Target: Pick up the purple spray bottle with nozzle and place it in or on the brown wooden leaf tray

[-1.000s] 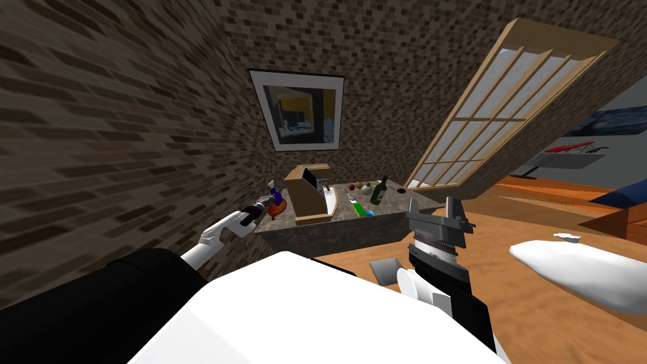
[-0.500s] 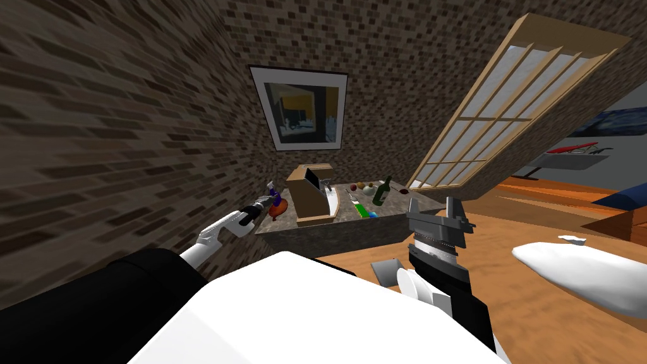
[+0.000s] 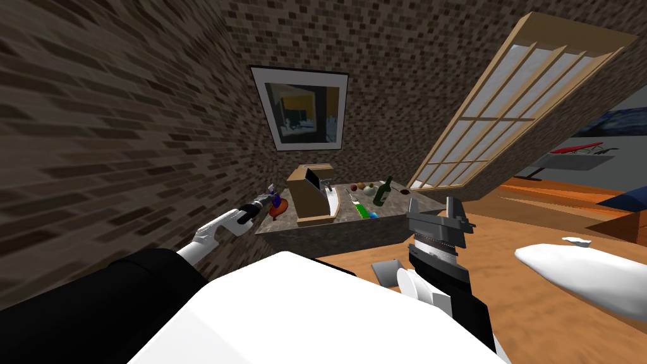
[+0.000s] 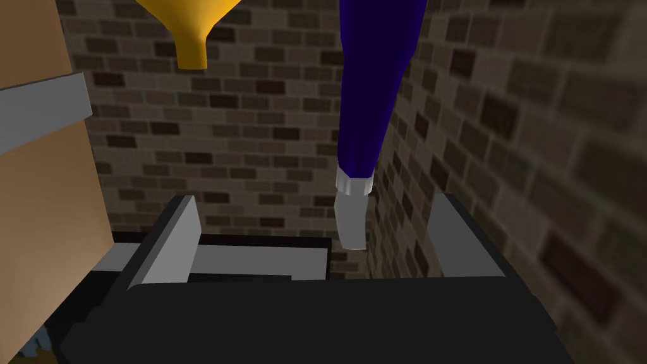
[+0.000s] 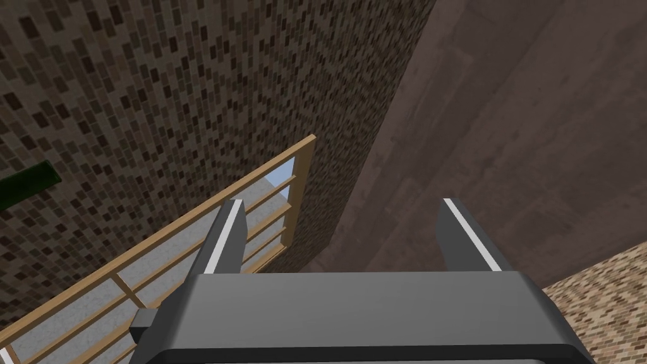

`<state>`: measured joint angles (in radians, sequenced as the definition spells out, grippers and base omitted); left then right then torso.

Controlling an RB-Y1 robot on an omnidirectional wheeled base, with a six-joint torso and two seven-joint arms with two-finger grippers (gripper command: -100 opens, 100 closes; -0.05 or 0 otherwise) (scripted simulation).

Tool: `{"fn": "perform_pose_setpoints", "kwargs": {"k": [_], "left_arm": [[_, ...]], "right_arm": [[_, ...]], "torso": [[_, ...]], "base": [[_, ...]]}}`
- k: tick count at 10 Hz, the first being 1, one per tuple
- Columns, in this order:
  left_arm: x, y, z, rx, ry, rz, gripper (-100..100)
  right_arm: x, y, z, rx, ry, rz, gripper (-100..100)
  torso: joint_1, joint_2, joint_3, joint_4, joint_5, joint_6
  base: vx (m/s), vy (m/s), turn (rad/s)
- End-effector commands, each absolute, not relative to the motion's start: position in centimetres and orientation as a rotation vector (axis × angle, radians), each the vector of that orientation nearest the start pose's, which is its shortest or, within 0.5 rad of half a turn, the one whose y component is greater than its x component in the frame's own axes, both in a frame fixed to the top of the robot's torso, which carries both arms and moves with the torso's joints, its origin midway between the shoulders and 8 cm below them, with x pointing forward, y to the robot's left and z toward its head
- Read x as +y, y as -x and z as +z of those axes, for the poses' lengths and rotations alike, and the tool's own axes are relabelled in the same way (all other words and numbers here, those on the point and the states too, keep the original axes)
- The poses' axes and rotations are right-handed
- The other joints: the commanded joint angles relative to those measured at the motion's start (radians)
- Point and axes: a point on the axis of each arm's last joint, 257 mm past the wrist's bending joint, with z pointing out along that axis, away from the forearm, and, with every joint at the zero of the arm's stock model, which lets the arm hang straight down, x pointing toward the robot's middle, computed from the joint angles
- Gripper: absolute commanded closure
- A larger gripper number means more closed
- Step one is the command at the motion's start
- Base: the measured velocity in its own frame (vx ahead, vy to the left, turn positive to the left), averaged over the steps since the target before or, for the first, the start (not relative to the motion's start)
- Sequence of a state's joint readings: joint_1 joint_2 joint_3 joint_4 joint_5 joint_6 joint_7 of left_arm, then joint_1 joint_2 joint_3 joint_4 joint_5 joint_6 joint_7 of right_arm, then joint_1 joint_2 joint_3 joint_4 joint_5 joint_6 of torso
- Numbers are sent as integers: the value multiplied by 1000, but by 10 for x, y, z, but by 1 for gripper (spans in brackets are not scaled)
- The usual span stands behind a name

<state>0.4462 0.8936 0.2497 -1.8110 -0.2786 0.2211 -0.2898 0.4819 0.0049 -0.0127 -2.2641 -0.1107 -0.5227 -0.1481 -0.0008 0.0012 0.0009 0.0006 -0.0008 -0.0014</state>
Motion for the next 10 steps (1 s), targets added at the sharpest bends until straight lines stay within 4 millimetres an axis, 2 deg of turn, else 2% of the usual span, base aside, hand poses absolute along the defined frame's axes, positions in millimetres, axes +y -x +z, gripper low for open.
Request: {"fn": "perform_pose_setpoints", "kwargs": {"k": [1, 2, 5, 7, 8, 10], "left_arm": [[571, -417, -144, 1696, 307, 215, -100], [569, -418, -133, 1697, 304, 212, -100], [563, -419, -119, 1702, 298, 206, -100], [562, -419, -117, 1703, 297, 203, -100], [562, -419, -117, 1703, 299, 203, 0], [562, -419, -117, 1703, 299, 203, 0]], "right_arm": [[-296, -341, 28, 473, -761, 1506, 0], [-296, -341, 28, 473, -761, 1506, 0], [-296, -341, 28, 473, -761, 1507, 0], [-296, -341, 28, 473, -761, 1507, 0], [-296, -341, 28, 473, -761, 1507, 0], [-296, -341, 28, 473, -761, 1507, 0]], "torso": [[0, 0, 0, 0, 0, 0], [0, 0, 0, 0, 0, 0], [3, 1, 0, 0, -3, 0], [6, 2, 1, -1, -4, 0], [7, 2, 1, -1, -4, 0], [7, 3, 1, 0, -4, 0]], "base": [[14, 5, 18], [15, 6, 34], [15, -2, 19], [5, 2, 8], [0, 0, 0], [0, 0, 0]]}}
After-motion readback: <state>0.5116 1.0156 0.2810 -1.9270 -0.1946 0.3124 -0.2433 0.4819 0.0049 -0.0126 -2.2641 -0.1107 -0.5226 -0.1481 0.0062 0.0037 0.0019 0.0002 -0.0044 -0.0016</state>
